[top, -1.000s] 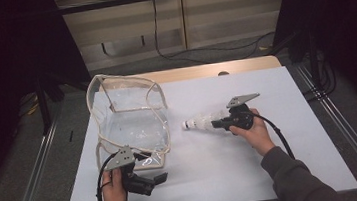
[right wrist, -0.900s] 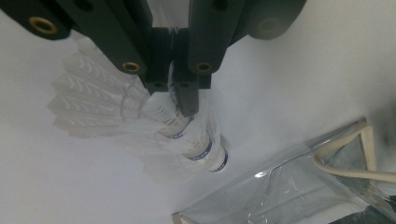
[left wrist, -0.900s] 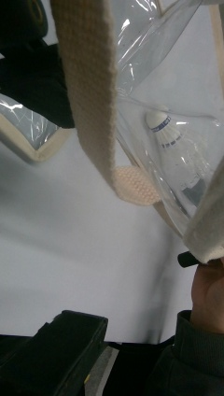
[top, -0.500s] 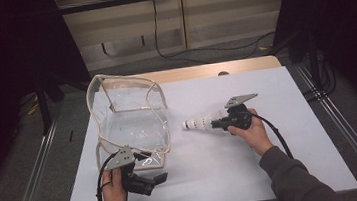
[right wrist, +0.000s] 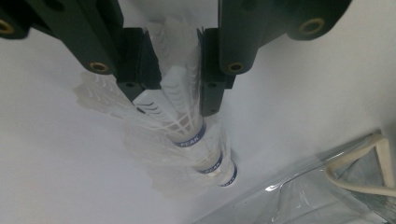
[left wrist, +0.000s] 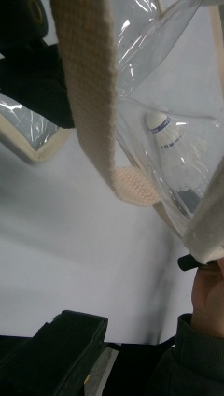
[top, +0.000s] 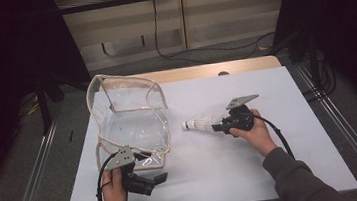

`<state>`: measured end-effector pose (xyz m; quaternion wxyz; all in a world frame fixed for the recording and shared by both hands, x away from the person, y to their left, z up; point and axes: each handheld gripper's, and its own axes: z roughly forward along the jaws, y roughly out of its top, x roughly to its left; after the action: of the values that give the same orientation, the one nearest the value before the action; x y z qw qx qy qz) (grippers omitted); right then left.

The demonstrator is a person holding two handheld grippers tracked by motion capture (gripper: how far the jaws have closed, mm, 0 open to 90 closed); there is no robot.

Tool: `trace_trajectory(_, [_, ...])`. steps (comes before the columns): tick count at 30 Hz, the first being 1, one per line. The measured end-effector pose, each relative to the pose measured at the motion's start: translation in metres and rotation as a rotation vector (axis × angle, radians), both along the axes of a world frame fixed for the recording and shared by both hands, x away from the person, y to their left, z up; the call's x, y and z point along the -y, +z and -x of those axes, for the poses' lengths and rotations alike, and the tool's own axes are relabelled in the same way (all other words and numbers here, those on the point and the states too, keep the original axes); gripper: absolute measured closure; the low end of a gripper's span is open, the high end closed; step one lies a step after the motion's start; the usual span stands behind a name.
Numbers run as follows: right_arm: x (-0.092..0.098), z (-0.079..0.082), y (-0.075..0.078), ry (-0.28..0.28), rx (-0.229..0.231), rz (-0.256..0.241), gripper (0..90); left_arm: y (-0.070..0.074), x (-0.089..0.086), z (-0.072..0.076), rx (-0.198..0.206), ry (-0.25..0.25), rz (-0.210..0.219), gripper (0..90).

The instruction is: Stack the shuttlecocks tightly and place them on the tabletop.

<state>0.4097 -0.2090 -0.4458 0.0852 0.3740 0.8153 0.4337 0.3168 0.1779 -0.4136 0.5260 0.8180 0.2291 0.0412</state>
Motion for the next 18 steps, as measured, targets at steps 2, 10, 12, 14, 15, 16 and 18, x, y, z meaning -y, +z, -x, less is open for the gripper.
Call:
trace_trajectory(2, [0.0016, 0.0018, -0.0003, 0.001, -0.002, 0.008, 68.8, 0.0, 0.0002, 0.0002, -0.002, 0.0, 0.001, 4.4])
trace_trajectory(10, [0.0051, 0.0065, 0.0002, 0.016, -0.018, 0.007, 77.5, 0.0001, 0.0001, 0.0002, -0.002, 0.001, 0.001, 4.4])
trace_trajectory(12, [0.0057, 0.0069, 0.0011, 0.022, -0.026, 0.005, 82.8, 0.0, 0.0004, 0.0003, -0.003, 0.004, 0.004, 4.4])
trace_trajectory(14, [0.0067, 0.0069, 0.0021, 0.023, -0.026, 0.004, 88.1, 0.0001, 0.0002, 0.0002, -0.002, 0.002, 0.002, 4.4])
trace_trajectory(15, [0.0071, 0.0066, 0.0024, 0.025, -0.024, 0.003, 89.1, 0.0, 0.0005, 0.0003, -0.004, 0.005, 0.006, 4.4])
trace_trajectory(16, [0.0072, 0.0065, 0.0026, 0.026, -0.022, 0.003, 89.6, 0.0001, 0.0003, 0.0002, -0.002, 0.003, 0.003, 4.4])
trace_trajectory(18, [0.007, 0.0063, 0.003, 0.031, -0.019, -0.001, 89.9, 0.0001, 0.0003, 0.0002, -0.002, 0.003, 0.004, 4.4])
